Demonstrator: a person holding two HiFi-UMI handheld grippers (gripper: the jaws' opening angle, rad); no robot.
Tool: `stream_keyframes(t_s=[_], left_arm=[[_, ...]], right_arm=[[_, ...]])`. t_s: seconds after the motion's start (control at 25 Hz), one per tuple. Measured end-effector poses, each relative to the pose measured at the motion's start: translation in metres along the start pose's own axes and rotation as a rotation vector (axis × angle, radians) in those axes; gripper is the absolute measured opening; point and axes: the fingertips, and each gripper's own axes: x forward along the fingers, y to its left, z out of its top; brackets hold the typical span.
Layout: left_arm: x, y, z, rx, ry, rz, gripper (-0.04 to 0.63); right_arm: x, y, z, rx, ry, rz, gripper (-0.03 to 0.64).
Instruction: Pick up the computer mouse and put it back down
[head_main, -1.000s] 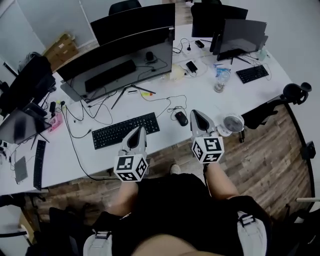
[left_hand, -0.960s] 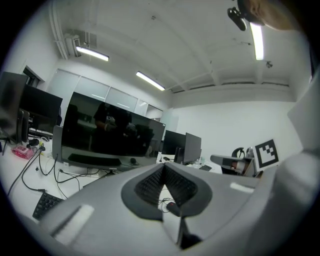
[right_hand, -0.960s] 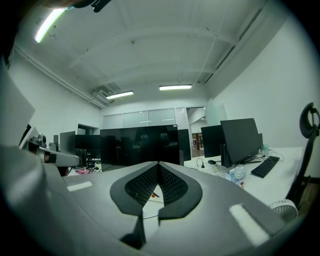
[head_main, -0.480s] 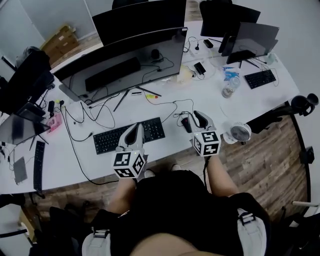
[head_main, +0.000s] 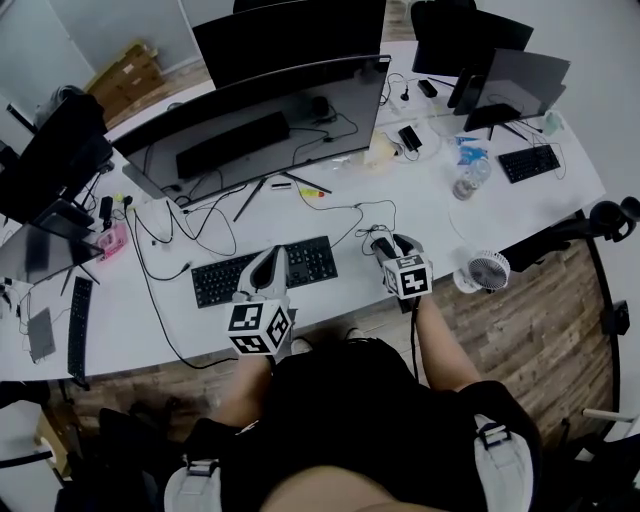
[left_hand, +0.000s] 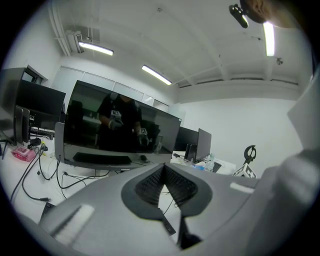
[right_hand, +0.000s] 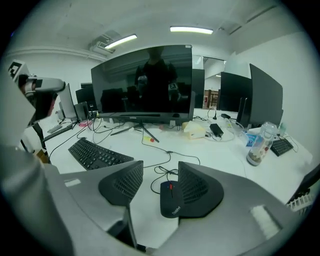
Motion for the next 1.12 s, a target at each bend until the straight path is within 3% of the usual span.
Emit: stream_keyframes(t_s=[0.24,0.52,1.12], left_arm=[[-0.003,0.009,-0.002,0.0,0.004,0.025,0.052],[-0.007,0.016,-0.003,-0.003,0.012,0.056,0.052],[-0.014,0.017,-0.003,0.018,0.023,0.1,0.052]], right_arm=[[0.031,-0.005,-0.04,-0.044,0.135,-0.005,0.236],[0.055,-0.014,-0.078,-0.039,0.187,-0.042,0.264],[0.091,-0.017,-0.107,-0.062,0.268,0.002,0.273]])
